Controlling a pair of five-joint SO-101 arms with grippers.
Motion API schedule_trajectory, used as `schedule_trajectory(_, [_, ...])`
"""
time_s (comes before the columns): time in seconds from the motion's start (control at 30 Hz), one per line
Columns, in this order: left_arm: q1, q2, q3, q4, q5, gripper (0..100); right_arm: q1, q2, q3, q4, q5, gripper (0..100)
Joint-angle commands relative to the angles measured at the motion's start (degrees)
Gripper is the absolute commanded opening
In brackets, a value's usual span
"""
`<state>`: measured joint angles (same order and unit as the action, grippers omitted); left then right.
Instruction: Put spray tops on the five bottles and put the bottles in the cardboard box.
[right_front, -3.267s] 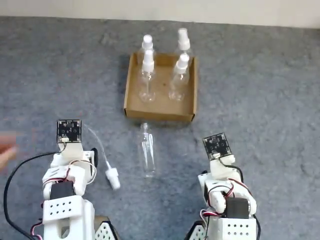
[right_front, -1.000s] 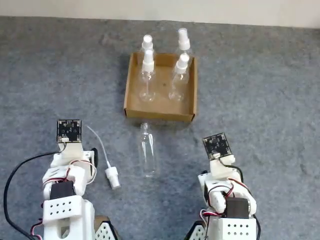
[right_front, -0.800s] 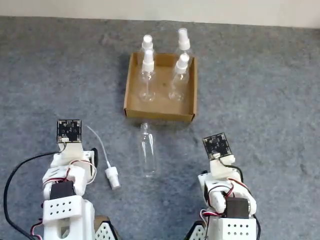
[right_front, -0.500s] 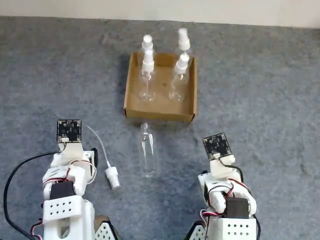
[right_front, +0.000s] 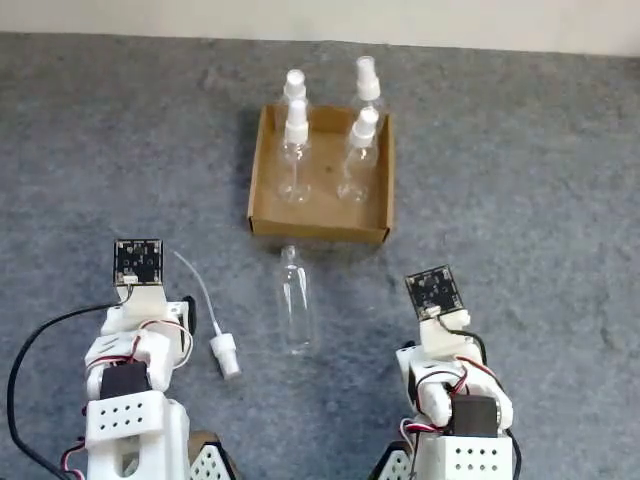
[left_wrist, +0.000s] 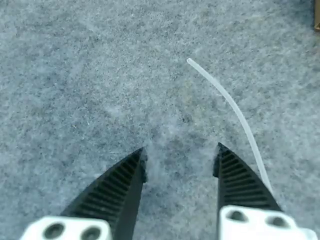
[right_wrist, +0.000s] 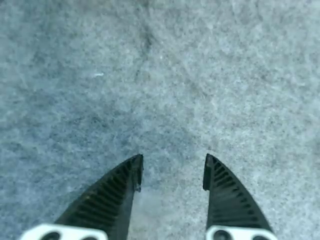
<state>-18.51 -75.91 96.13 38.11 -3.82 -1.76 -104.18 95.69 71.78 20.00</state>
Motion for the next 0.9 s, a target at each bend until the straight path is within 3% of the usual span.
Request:
schedule_trajectory(0.0, [0.13, -0.48, 1.45, 0.35, -0.44, 17, 0.4, -0.4, 9.8, 0.22, 0.53, 14.6])
schedule_trajectory(0.2, [0.13, -0.48, 1.45, 0.35, -0.44, 17, 0.57, -0.48, 9.8, -0.75, 0.62, 14.6])
schedule_trajectory(0.4, [0.22, -0.48, 1.45, 0.26, -0.53, 17, 4.18, -0.48, 9.8, -17.19, 0.62, 14.7])
schedule_trajectory(0.53, [-0.22, -0.48, 1.45, 0.26, -0.53, 17, 4.26, -0.48, 8.13, -22.29, 0.62, 14.9])
schedule_trajectory(0.73, [-0.22, -0.48, 1.45, 0.26, -0.53, 17, 3.38, 0.84, -10.24, -16.04, 0.18, 14.9])
schedule_trajectory(0.87, [0.04, -0.48, 1.45, 0.35, -0.53, 16, -0.84, 11.91, -24.92, -9.54, -2.99, 14.9])
